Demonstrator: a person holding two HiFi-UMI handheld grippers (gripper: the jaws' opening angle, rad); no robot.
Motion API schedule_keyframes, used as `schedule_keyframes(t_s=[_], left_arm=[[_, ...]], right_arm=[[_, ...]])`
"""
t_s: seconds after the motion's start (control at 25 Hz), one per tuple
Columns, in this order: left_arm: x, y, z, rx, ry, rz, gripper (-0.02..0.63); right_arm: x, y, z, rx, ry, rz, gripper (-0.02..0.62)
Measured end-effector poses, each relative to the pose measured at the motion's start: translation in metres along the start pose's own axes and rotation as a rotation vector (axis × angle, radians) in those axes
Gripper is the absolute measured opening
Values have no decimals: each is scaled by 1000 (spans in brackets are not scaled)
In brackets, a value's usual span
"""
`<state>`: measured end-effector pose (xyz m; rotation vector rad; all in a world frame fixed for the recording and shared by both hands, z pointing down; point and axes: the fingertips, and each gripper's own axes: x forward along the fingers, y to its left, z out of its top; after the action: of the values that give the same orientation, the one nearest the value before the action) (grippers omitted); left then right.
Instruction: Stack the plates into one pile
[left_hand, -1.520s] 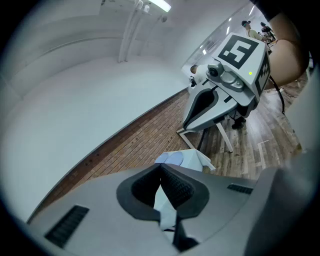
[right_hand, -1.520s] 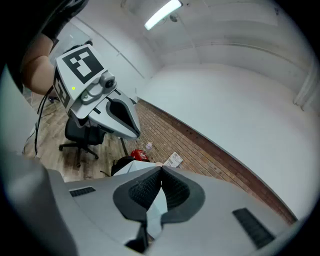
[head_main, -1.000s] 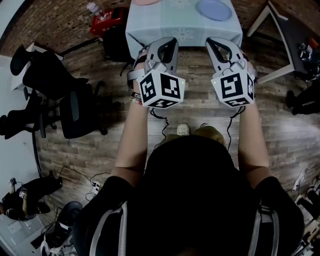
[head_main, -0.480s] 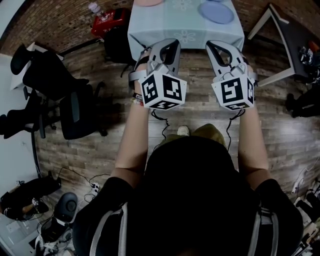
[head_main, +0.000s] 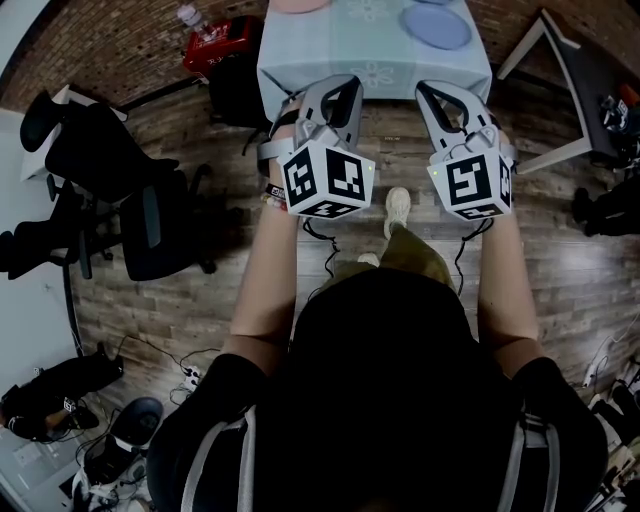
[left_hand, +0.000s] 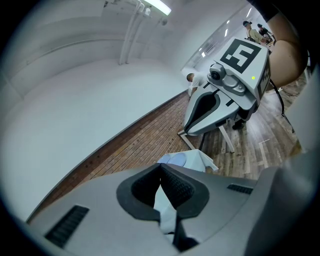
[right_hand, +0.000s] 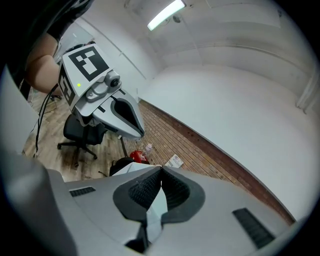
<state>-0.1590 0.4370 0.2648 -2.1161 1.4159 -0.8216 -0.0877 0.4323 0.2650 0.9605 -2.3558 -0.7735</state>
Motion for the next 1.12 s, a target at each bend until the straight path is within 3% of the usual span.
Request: schedule_keyframes(t_s=[0.32,0.56,1.12], left_arm=[[29,12,-3,8,4,21,23],[81,24,-1,23,1,16,23],[306,96,-25,7,84,16,23]], right_arm=[[27,-14,-7,-4,-32,14,34],[65,-49,-25,-7,-49,12,34],[247,-182,-114,21,-70,73,34]])
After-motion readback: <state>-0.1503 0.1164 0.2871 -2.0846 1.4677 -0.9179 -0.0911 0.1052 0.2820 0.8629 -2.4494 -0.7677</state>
